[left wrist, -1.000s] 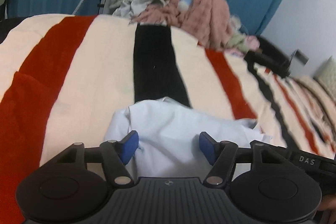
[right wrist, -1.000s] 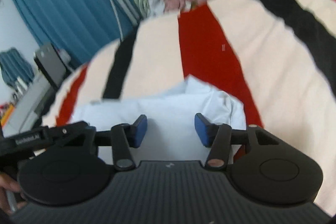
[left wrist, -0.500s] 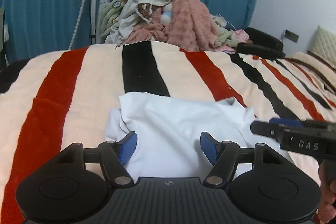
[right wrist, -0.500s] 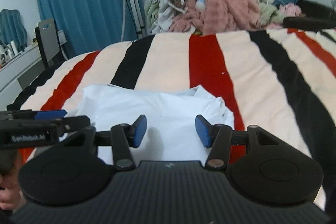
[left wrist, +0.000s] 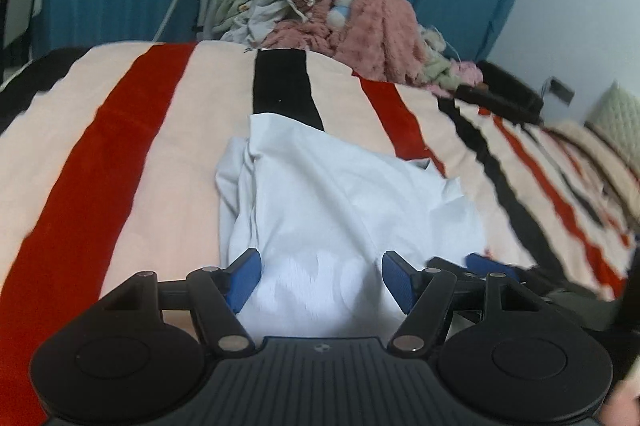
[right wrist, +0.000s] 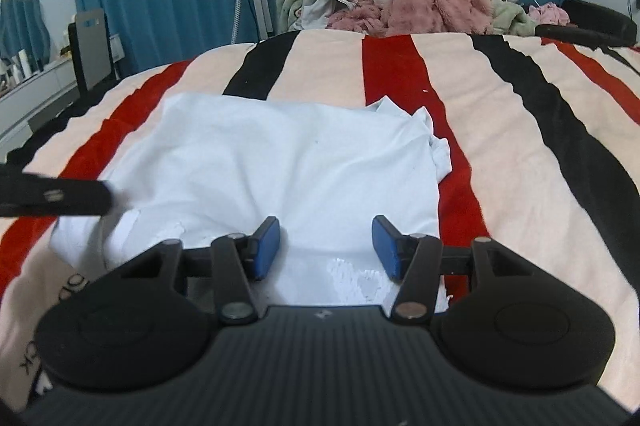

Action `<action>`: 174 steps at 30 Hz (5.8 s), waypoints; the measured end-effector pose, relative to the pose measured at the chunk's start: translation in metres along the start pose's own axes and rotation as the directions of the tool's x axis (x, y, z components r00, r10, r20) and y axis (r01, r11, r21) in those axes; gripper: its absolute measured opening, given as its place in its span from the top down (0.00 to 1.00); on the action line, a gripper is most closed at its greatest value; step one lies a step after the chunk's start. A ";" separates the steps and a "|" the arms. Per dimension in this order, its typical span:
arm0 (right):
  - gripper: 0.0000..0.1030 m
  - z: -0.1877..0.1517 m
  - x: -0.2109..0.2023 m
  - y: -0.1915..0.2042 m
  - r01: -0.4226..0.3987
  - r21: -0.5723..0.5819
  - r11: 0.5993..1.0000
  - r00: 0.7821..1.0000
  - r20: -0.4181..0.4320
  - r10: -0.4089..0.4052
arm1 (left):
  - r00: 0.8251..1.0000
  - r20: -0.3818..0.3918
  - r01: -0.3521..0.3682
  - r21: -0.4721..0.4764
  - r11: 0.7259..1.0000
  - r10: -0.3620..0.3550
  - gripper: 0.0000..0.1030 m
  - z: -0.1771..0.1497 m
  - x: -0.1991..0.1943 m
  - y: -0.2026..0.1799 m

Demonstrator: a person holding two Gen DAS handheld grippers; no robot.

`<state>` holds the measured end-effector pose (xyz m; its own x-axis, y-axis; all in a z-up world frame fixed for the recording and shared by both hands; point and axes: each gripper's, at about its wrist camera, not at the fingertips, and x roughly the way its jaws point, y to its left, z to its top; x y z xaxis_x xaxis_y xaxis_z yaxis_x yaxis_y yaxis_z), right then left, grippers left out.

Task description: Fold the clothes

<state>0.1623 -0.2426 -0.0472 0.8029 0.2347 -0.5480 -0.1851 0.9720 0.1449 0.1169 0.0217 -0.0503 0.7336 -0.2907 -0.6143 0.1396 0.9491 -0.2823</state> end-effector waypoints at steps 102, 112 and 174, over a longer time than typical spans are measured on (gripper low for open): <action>0.80 0.152 -0.097 -0.312 -0.128 0.801 0.585 0.955 0.259 -0.146 | 0.906 -0.023 0.395 -0.308 0.865 -0.422 0.79 0.205 0.136 -0.258; 0.80 0.075 0.000 -0.341 0.002 0.780 0.625 0.982 0.117 -0.149 | 0.928 -0.078 0.365 -0.015 0.931 -0.365 0.80 0.134 0.246 -0.263; 0.16 -0.035 -0.254 -0.061 0.307 0.237 0.922 0.876 0.308 -0.371 | 0.928 0.243 0.174 0.383 0.907 -0.281 0.00 -0.032 -0.195 -0.176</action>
<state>-0.0503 -0.3615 0.0546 0.9465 -0.1594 -0.2806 0.2100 0.9645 0.1603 -0.0721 -0.0923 0.0962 0.8036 -0.5070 -0.3118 0.5093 0.8568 -0.0804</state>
